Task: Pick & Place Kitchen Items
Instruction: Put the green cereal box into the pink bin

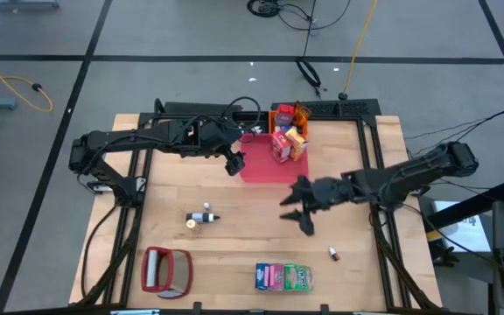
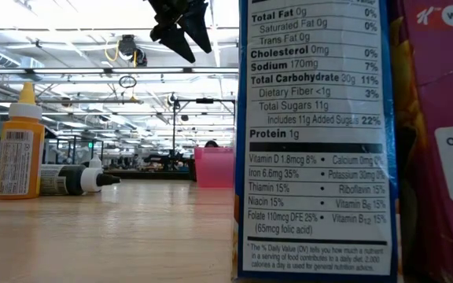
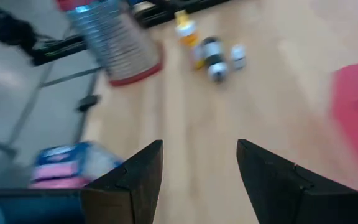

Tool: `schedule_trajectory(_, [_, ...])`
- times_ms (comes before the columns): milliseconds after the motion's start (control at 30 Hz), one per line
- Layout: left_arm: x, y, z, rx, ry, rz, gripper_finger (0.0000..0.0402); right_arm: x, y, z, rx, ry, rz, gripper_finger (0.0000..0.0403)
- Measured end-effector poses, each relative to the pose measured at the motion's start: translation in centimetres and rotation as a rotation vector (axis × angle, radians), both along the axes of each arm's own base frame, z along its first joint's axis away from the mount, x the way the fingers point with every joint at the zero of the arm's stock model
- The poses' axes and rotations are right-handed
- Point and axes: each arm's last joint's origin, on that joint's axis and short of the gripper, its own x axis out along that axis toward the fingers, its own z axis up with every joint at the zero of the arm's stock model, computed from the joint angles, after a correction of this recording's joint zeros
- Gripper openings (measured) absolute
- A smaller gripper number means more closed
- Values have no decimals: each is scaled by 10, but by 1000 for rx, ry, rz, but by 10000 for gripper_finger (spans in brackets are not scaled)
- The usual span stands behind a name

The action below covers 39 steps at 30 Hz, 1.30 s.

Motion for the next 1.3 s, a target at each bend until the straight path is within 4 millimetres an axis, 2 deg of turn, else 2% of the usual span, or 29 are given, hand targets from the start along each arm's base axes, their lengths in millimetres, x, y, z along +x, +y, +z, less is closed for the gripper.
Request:
schedule_trajectory(233, [0, 0, 0, 0, -1, 0, 335, -14, 39, -3, 131, 77, 138, 196])
schedule_trajectory(467, [0, 0, 0, -2, -2, 2, 335, -28, 67, -6, 129, 115, 243, 196])
schedule_trajectory(667, [0, 0, 0, -6, -5, 6, 335, -30, 80, -19, 130, 204, 257, 196])
schedule_trajectory(767, [0, 0, 0, -5, -5, 5, 335, -25, 87, -28, 123, 215, 269, 196])
schedule_trajectory(1100, [0, 0, 0, -5, -5, 4, 335, -15, 94, -49, 128, 285, 241, 196])
schedule_trajectory(1300, [0, 0, 0, -6, -5, 4, 335, -12, 99, -57, 172, 323, 294, 196])
